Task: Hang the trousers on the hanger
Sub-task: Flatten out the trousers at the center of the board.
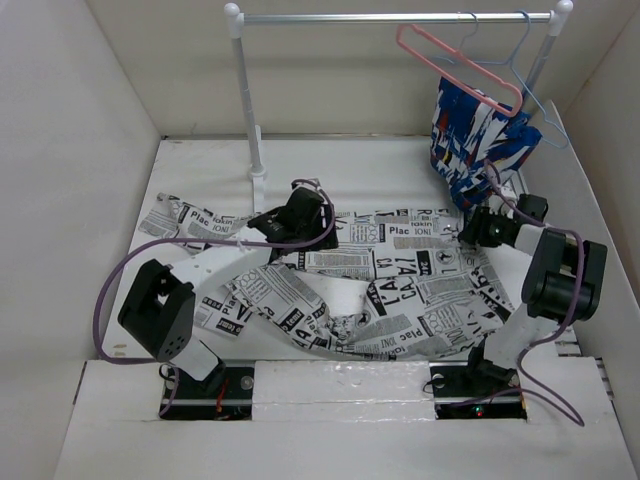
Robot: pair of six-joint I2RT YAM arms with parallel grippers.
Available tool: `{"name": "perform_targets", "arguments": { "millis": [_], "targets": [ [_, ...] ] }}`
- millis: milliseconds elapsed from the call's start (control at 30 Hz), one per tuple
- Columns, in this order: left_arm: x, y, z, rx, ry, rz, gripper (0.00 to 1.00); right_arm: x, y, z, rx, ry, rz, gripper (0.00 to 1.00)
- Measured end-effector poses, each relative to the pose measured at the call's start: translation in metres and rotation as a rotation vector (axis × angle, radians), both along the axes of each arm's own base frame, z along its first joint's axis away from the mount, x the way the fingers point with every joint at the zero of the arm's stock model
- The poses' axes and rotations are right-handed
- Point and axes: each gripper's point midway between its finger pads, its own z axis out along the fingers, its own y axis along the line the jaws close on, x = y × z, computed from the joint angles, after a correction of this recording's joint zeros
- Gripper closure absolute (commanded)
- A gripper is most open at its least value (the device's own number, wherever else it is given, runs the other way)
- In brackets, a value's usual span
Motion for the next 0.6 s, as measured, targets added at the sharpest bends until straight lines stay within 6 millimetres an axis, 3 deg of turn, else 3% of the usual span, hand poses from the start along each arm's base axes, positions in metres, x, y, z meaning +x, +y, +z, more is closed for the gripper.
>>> {"name": "perform_targets", "arguments": {
  "millis": [33,67,133,300,500,600],
  "targets": [
    [0.001,0.000,0.002,0.001,-0.004,-0.001,0.35,-0.001,0.002,-0.002,0.002,-0.002,-0.002,0.61],
    [0.003,0.000,0.005,0.001,-0.010,0.001,0.35,-0.002,0.005,-0.006,0.010,0.000,-0.006,0.88],
    [0.009,0.000,0.012,-0.007,-0.023,0.004,0.35,-0.003,0.010,-0.009,0.021,0.000,-0.010,1.00],
    [0.029,0.016,0.024,-0.059,-0.017,0.045,0.35,-0.010,0.008,0.003,0.010,-0.013,-0.066,1.00],
    [0.057,0.039,0.049,-0.094,-0.050,0.114,0.34,-0.029,-0.023,0.074,-0.076,-0.131,-0.228,1.00],
    [0.066,0.041,0.063,-0.104,-0.082,0.117,0.33,-0.032,-0.050,0.092,-0.103,-0.147,-0.315,1.00]
  ]
}}
